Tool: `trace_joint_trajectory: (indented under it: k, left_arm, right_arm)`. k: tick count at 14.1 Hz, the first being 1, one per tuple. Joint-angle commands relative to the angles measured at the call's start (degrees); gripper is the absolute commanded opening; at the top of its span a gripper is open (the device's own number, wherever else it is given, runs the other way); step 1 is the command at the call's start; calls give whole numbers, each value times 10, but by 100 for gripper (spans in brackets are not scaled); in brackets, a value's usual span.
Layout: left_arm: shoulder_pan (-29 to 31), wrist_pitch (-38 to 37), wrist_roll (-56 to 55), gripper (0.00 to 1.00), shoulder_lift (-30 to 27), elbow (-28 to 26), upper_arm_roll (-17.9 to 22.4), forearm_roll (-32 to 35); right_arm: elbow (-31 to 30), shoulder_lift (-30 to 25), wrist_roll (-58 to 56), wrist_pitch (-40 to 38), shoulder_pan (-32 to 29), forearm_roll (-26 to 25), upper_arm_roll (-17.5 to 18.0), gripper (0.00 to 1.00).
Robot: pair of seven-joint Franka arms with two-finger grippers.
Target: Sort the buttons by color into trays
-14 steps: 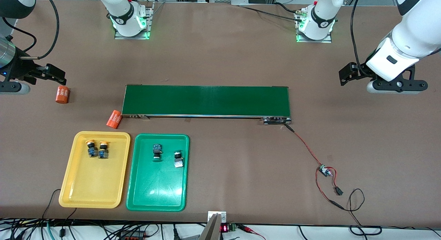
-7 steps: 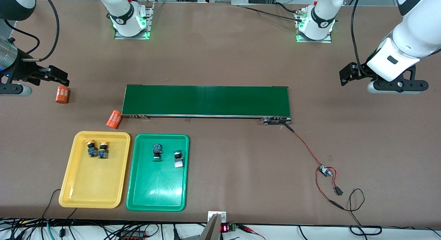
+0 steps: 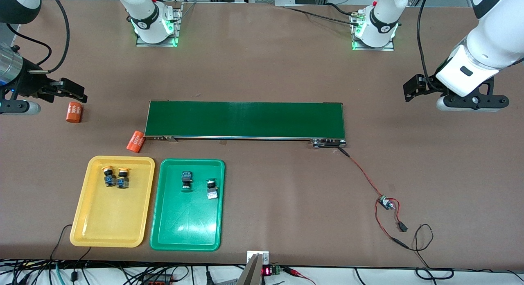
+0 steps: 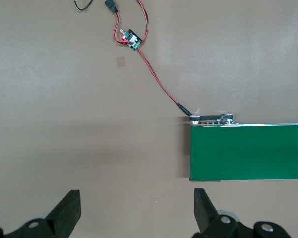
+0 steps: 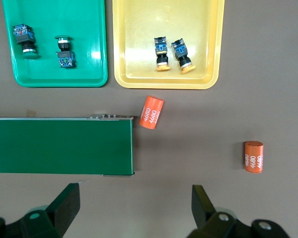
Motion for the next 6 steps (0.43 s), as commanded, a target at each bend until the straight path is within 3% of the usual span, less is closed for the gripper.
trace_joint_trajectory:
  k: [1, 6]
  left_arm:
    - [1, -10, 2, 100, 9, 20, -2, 11]
    - [-1, -10, 2, 100, 9, 19, -2, 11]
  right_arm:
    - [15, 5, 6, -9, 0, 10, 1, 100]
    - [15, 5, 4, -8, 0, 5, 1, 100]
